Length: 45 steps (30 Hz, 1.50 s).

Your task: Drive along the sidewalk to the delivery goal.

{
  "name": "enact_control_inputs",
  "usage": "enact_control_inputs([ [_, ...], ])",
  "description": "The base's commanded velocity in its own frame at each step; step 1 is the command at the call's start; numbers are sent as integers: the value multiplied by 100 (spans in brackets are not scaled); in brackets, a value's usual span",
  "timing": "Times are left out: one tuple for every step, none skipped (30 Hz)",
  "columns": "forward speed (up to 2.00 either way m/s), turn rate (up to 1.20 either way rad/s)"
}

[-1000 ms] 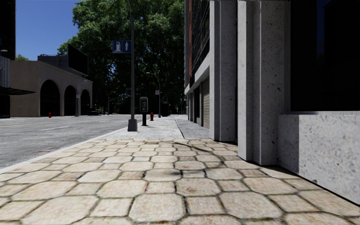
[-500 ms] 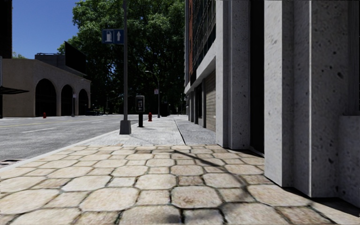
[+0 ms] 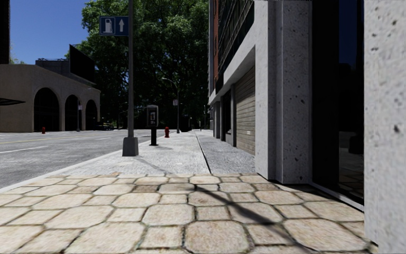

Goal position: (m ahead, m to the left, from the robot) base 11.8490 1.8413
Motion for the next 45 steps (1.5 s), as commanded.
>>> enact_control_inputs([
  [200,0],
  [200,0],
  [200,0],
  [200,0],
  [200,0],
  [200,0],
  [200,0],
  [200,0],
  [200,0],
  [200,0],
  [200,0],
  [200,0],
  [200,0],
  [200,0],
  [200,0],
  [200,0],
  [200,0],
  [200,0],
  [200,0],
  [200,0],
  [200,0],
  [200,0],
  [200,0],
  [200,4],
  [200,8],
  [200,10],
  [200,10],
  [200,19],
  [200,43],
  [200,63],
  [200,69],
  [200,71],
  [200,63],
  [200,36],
  [200,22],
  [200,9],
  [200,9],
  [200,3],
  [200,1],
  [200,0],
  [200,0],
  [200,0],
  [200,0],
  [200,0],
  [200,0],
])
